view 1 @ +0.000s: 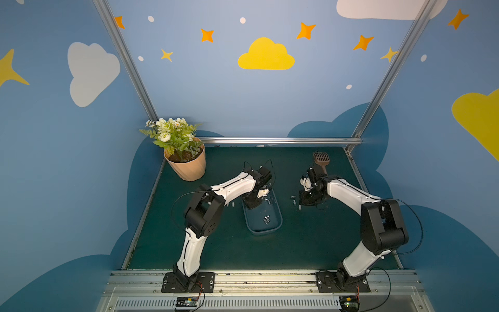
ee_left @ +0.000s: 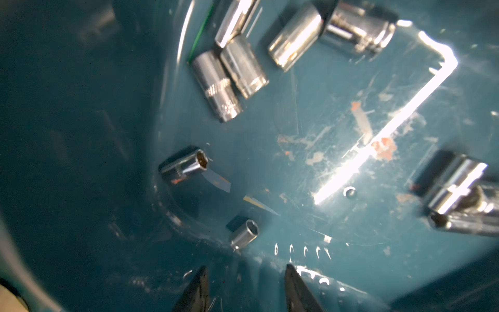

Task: Take out the socket from the storage box
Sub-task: Pick up the socket head from the storage box.

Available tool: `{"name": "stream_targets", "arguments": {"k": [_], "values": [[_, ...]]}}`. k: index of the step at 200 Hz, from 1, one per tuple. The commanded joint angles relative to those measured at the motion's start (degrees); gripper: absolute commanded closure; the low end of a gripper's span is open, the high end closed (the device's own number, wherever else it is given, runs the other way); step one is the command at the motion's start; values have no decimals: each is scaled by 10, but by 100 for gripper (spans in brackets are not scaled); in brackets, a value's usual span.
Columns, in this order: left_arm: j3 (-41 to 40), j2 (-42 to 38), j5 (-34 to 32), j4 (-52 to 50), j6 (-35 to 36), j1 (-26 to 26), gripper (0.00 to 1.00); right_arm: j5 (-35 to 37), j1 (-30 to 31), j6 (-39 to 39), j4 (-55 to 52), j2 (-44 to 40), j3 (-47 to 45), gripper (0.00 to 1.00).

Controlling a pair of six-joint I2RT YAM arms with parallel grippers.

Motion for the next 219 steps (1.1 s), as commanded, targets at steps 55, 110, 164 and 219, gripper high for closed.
{"name": "stream_targets", "arguments": {"k": [55, 110, 164, 219], "values": [[16, 39, 1, -10, 20, -1, 56, -7, -4, -3, -5, -19, -8, 73], [24, 58, -5, 6, 28, 0, 56, -6, -6, -3, -4, -23, -13, 73], [38, 65, -4, 15, 23, 6, 56, -7, -6, -2, -5, -26, -14, 73], [46, 53, 15, 30, -11, 14, 58, -7, -6, -2, -5, -29, -16, 73]]}}
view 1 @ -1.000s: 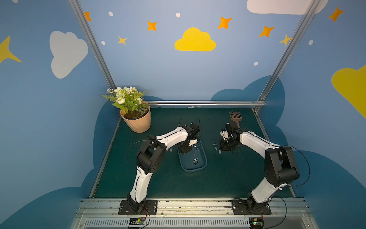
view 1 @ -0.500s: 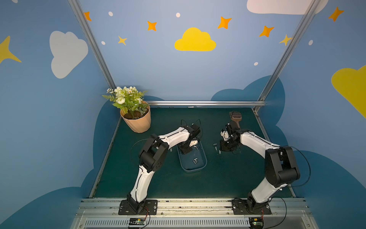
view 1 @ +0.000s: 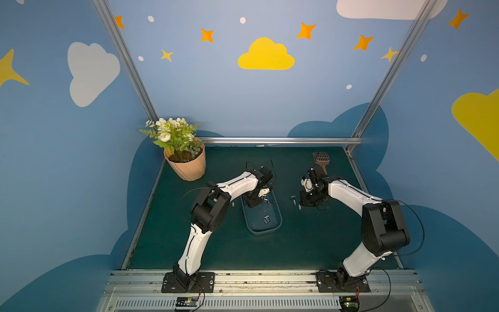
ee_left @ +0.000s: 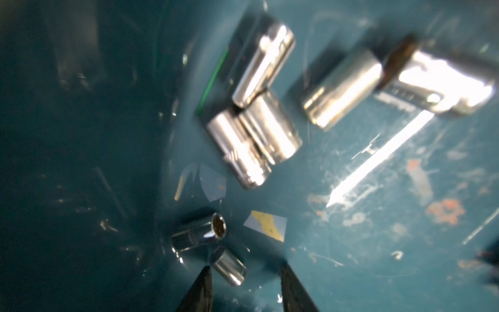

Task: Take out the socket from the storage box
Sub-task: Pick up the socket head from the storage box.

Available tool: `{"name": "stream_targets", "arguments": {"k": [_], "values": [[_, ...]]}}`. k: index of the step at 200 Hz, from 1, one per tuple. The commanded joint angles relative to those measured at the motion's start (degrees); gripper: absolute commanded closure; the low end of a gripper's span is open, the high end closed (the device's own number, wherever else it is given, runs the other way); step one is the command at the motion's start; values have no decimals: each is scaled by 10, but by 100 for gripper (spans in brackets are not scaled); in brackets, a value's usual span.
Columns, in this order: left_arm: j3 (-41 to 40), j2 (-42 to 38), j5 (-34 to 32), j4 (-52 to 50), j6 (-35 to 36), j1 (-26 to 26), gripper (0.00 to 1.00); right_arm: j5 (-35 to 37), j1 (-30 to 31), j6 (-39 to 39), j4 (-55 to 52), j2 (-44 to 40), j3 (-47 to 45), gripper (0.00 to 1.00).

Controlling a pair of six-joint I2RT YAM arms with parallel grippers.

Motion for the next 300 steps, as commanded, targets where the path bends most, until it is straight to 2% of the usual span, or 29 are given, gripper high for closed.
{"name": "stream_targets", "arguments": {"k": [1, 44, 96, 300], "values": [[9, 0, 23, 8, -24, 4, 58, -8, -3, -2, -5, -19, -6, 73], [6, -6, 49, 23, -66, 12, 59, -8, -3, -2, -3, -20, -9, 73], [1, 6, 48, 23, -104, 24, 67, -8, -4, -2, -2, -20, -12, 73], [-19, 16, 100, 58, -128, 26, 85, -9, -5, -2, -1, -24, -17, 73]]}}
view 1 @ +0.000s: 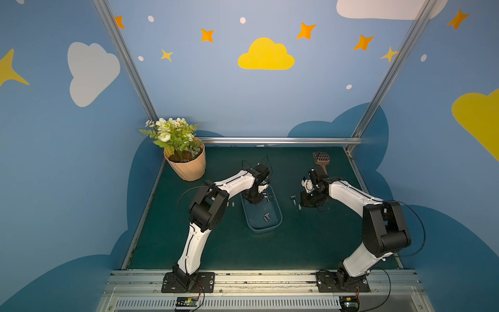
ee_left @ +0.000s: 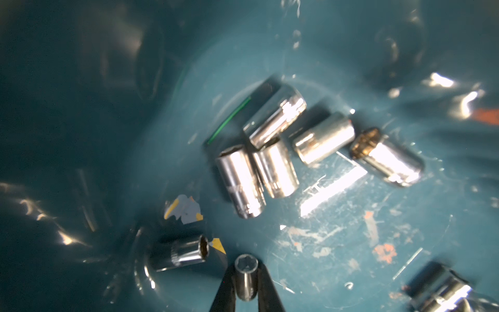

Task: Take out the socket from the storage box
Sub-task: Pick up the socket head from the storage box.

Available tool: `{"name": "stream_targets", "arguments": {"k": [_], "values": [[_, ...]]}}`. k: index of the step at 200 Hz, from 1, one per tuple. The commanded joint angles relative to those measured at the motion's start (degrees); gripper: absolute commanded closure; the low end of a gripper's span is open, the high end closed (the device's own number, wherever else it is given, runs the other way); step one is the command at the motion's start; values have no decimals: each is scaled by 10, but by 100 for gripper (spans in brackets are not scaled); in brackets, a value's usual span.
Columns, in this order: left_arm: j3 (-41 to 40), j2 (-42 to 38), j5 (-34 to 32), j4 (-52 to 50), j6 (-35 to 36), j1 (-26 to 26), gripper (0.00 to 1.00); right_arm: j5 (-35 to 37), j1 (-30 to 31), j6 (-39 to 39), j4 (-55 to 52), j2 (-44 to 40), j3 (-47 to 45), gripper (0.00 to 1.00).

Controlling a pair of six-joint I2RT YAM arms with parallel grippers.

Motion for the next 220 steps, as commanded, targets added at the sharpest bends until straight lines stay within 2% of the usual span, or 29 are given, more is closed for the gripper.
{"name": "stream_targets", "arguments": {"k": [1, 63, 144, 171, 220], "values": [[-11, 15, 16, 8, -11, 3, 85, -5, -2, -2, -2, -18, -7, 73], [-38, -62, 39, 63, -53, 11, 87, -3, -3, -2, -3, -21, -8, 73], [-100, -218, 22, 107, -121, 24, 86, -7, -4, -2, -1, -18, -8, 73], [-148, -269, 11, 111, -145, 46, 85, -8, -4, -2, 0, -16, -8, 73], [-264, -334, 9, 119, -183, 118, 85, -10, -3, -2, 2, -19, -9, 73]]}}
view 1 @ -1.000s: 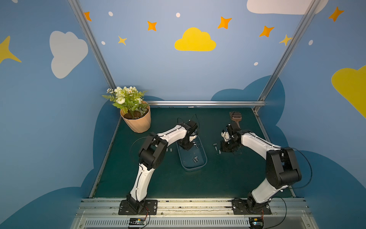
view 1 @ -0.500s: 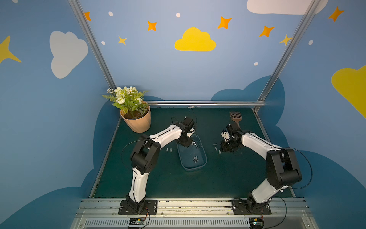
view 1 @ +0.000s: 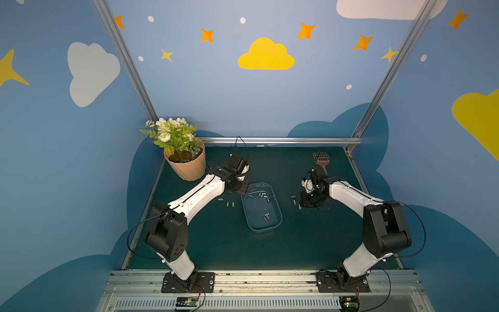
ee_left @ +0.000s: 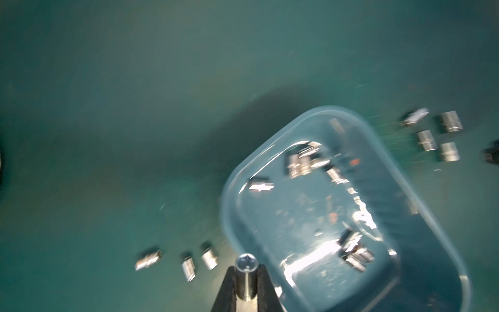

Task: Take out the socket from the storage box
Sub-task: Pick up the socket head from the storage box, then place the socket head at the center of the board.

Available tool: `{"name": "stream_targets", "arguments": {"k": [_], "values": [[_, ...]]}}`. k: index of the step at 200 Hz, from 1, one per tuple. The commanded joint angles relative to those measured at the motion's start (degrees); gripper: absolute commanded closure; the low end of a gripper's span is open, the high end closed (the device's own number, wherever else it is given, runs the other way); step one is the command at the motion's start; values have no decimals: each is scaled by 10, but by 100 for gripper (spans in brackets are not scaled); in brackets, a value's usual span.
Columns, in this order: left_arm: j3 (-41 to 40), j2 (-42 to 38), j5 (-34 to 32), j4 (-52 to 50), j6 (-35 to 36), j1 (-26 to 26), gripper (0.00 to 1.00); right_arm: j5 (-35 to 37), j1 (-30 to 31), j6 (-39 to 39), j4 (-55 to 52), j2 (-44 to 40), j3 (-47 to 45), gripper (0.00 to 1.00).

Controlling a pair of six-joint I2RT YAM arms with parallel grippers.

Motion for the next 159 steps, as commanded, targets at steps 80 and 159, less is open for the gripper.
{"name": "stream_targets", "arguments": {"k": [80, 159], "values": [[-154, -12, 14, 35, -58, 103, 85, -8, -3, -2, 1, -11, -4, 73], [-151, 51, 27, 52, -59, 122, 85, -6, -3, -2, 0, -13, -6, 73]]}}
